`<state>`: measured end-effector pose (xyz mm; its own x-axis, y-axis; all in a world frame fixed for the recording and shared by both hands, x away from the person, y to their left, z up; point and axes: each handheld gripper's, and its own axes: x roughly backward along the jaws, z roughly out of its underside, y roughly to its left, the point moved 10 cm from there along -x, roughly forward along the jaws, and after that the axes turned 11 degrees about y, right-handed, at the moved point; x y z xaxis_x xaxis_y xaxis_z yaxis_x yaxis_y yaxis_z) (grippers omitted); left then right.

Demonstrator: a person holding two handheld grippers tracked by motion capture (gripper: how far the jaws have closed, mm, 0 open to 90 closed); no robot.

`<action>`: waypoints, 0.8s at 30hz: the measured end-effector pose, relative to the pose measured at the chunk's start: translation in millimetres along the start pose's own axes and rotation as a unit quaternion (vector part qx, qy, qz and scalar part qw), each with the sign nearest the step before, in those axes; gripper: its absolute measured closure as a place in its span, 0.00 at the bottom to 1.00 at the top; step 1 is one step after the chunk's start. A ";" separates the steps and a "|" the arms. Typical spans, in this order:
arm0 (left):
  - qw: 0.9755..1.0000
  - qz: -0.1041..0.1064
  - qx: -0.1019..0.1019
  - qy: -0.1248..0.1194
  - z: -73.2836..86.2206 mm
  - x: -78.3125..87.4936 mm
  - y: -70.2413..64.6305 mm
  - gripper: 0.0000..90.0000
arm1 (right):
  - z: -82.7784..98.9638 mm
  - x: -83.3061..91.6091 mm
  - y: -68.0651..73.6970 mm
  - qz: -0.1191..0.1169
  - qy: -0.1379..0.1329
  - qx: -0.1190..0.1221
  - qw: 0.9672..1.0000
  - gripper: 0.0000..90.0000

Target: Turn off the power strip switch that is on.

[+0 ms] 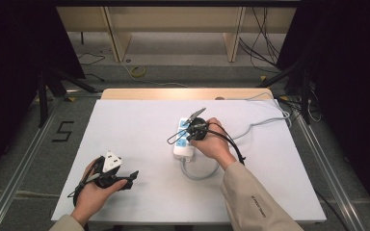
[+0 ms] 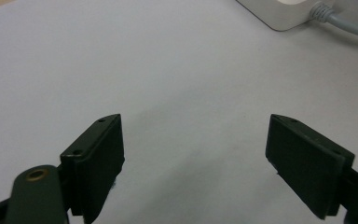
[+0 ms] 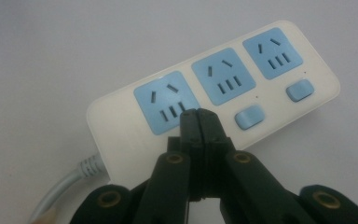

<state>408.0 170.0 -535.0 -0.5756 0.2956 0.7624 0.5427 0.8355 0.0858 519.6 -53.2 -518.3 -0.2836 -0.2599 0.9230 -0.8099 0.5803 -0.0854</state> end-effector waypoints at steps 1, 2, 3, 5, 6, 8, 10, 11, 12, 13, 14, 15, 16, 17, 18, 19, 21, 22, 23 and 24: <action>1.000 0.000 0.000 -0.001 -0.1 0.0 0.2 0.21 | 0.1 -0.7 -0.6 0.001 0.002 0.004 1.000 1.00; 1.000 0.000 0.000 -0.001 0.0 0.0 0.2 0.21 | -0.1 -1.6 -0.3 0.001 0.003 0.002 1.000 1.00; 1.000 -0.001 0.000 -0.001 0.0 0.0 0.1 0.21 | -0.1 -1.9 0.1 -0.001 0.004 0.001 1.000 1.00; 1.000 0.000 0.001 -0.001 -0.2 0.2 -0.1 0.21 | 0.0 -2.9 0.1 0.001 0.008 0.002 1.000 1.00; 1.000 -0.001 0.001 -0.001 -0.3 0.3 -0.1 0.21 | -0.1 -3.3 0.3 0.000 0.008 0.003 1.000 1.00; 1.000 -0.001 0.002 -0.003 -0.9 0.9 0.0 0.22 | -0.2 -4.2 0.5 -0.001 0.009 0.002 1.000 1.00; 1.000 -0.004 -0.001 -0.005 -1.7 1.7 0.8 0.22 | 0.2 -4.6 0.6 -0.001 0.013 0.001 1.000 1.00; 1.000 -0.005 -0.003 -0.005 -1.9 2.2 0.8 0.22 | 0.1 -4.8 0.8 -0.002 0.012 0.000 1.000 1.00; 1.000 -0.004 -0.003 -0.006 -2.3 2.4 0.4 0.23 | 0.4 -5.1 0.6 -0.002 0.013 0.002 1.000 1.00; 1.000 -0.005 -0.004 -0.007 -2.8 2.8 0.1 0.23 | 0.6 -5.2 0.8 -0.002 0.014 0.002 1.000 1.00; 1.000 -0.005 -0.003 -0.008 -3.2 2.9 -0.4 0.23 | 1.2 -5.5 1.0 -0.004 0.016 0.001 1.000 1.00; 1.000 -0.005 -0.005 -0.009 -3.6 3.1 -0.6 0.23 | 1.3 -5.9 0.5 -0.003 0.016 0.003 1.000 1.00; 1.000 -0.005 -0.007 -0.008 -3.7 3.6 -0.9 0.23 | 1.4 -6.2 0.4 -0.003 0.016 0.002 1.000 1.00; 1.000 -0.005 -0.006 -0.009 -4.2 3.8 -1.3 0.23 | 1.6 -6.3 0.1 -0.003 0.017 0.002 1.000 1.00; 1.000 -0.005 -0.005 -0.009 -4.2 3.9 -1.5 0.23 | 2.2 -6.4 -0.1 -0.004 0.020 0.002 1.000 1.00; 1.000 -0.006 -0.008 -0.007 -3.9 4.2 -1.2 0.24 | 2.5 -6.3 0.1 -0.005 0.022 0.000 1.000 1.00; 1.000 -0.007 -0.009 -0.006 -3.7 4.3 -0.9 0.24 | 2.6 -7.2 -0.2 -0.004 0.022 0.002 1.000 1.00; 1.000 -0.007 -0.009 -0.005 -3.5 4.4 -0.7 0.24 | 3.1 -7.7 0.0 -0.004 0.025 0.003 1.000 1.00; 1.000 -0.007 -0.008 -0.006 -3.6 4.4 -0.7 0.24 | 3.5 -8.2 0.4 -0.006 0.027 0.002 1.000 1.00; 1.000 -0.006 -0.008 -0.005 -3.5 4.6 -0.8 0.24 | 3.3 -8.9 0.3 -0.005 0.025 0.002 1.000 1.00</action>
<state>407.1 169.1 -529.3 -0.5880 0.2907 0.7549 0.5453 0.8317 0.1045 520.2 -53.2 -527.8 -0.2489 -0.2260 0.9418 -0.8151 0.5741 -0.0776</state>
